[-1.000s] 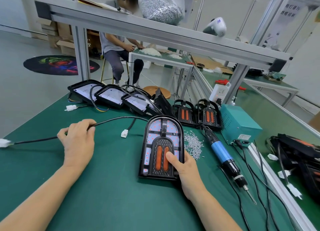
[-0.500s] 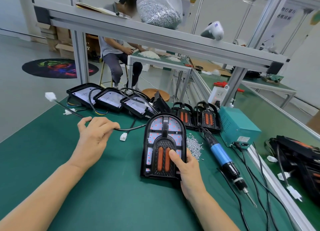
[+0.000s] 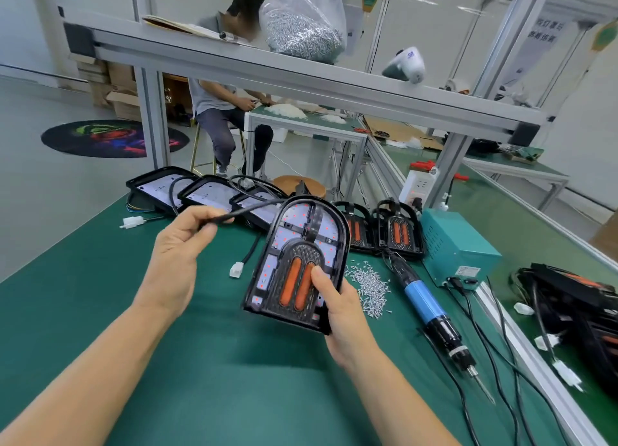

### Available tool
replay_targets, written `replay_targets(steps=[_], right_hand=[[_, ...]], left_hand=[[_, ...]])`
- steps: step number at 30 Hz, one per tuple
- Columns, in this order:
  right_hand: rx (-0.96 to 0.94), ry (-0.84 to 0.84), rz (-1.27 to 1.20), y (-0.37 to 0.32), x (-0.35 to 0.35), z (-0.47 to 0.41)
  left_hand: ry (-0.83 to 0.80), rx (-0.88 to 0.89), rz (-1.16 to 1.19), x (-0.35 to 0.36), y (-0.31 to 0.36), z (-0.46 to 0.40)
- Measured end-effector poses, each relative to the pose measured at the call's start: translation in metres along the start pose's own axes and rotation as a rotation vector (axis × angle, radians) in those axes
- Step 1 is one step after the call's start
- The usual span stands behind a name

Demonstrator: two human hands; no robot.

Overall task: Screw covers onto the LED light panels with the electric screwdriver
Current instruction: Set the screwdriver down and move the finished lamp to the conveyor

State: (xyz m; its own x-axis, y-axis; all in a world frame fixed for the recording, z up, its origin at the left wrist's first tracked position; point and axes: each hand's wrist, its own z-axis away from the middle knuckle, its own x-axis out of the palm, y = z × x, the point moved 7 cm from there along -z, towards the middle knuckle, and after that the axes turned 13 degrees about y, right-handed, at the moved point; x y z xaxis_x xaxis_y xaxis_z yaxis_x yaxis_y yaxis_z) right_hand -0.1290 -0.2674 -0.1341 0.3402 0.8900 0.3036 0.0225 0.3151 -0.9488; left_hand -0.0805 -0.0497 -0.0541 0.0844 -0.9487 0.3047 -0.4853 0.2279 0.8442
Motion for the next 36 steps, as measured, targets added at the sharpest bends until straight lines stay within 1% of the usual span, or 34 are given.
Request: replay_targets(steps=[4,10,13,16,20,23,27,32,36], right_hand=[[0.017,0.030,0.073,0.003,0.012,-0.003],[0.022,0.021,0.056,0.000,0.027,-0.009],[0.010,0.040,0.037,-0.003,0.030,-0.013],[-0.013,0.058,0.027,-0.006,0.029,-0.016],[-0.086,0.068,0.062,-0.013,0.027,-0.018],[-0.170,0.056,0.083,-0.023,0.025,-0.018],[-0.298,0.015,0.158,-0.039,0.019,-0.018],[-0.398,-0.037,0.300,-0.054,0.008,-0.022],[-0.506,-0.121,0.410,-0.065,0.001,-0.025]], left_hand=[[0.026,-0.086,0.183,0.016,-0.002,0.004],[0.090,-0.178,0.243,0.026,-0.011,0.011],[0.086,-0.230,0.270,0.031,-0.013,0.013],[0.051,-0.278,0.259,0.034,-0.014,0.015],[-0.008,-0.325,0.141,0.039,-0.024,0.021],[-0.072,-0.309,0.048,0.042,-0.030,0.024],[-0.230,-0.222,-0.022,0.052,-0.027,0.026],[-0.187,-0.164,-0.140,0.061,-0.036,0.022],[-0.126,0.023,-0.302,0.065,-0.037,0.021]])
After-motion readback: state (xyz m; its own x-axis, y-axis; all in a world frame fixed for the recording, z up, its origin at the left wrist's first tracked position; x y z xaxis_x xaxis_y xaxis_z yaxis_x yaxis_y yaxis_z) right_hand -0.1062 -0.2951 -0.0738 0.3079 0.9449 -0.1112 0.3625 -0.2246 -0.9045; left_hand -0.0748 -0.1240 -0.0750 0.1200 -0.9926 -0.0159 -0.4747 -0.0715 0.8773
